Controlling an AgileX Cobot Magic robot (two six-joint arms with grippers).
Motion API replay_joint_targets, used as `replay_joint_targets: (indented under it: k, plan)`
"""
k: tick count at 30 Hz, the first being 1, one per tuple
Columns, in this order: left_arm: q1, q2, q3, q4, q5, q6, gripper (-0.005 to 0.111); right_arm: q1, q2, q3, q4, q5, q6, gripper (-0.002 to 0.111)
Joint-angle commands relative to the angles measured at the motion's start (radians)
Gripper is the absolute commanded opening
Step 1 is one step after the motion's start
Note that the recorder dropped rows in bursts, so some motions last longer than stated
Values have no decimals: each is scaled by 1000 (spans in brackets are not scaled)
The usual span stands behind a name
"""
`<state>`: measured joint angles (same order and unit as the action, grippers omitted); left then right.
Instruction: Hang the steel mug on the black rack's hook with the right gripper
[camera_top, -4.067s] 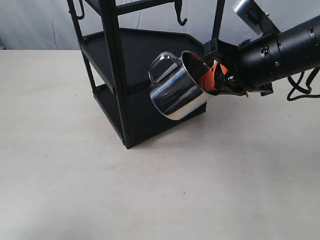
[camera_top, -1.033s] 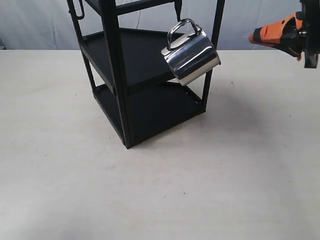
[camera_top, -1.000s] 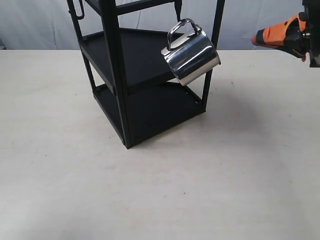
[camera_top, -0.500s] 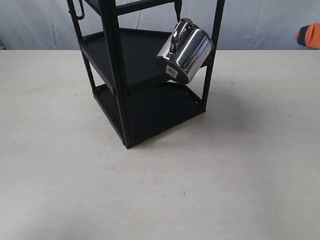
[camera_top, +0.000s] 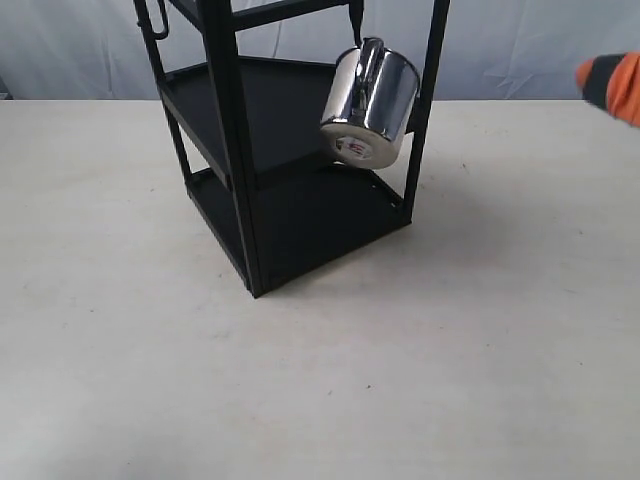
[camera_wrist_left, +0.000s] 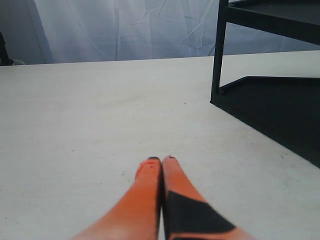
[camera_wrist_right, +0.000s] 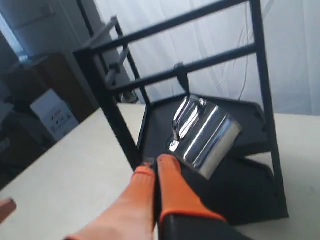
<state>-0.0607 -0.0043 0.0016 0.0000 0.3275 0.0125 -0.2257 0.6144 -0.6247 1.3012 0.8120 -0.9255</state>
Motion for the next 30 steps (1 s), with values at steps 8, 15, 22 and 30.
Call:
replay_joint_targets:
  k: [8,15,22,30]
  plan:
    - [-2,4,-2,0,-13,-4,0,87,-263,178,-146,-529,29,-1]
    - [-2,4,-2,0,-13,-4,0,77,-394,350,-353,-579,33,-1]
    - [-2,4,-2,0,-13,-4,0,74,-389,404,-558,-568,189,-1]
    - [-2,4,-2,0,-13,-4,0,74,-422,449,-1207,-521,915,-1]
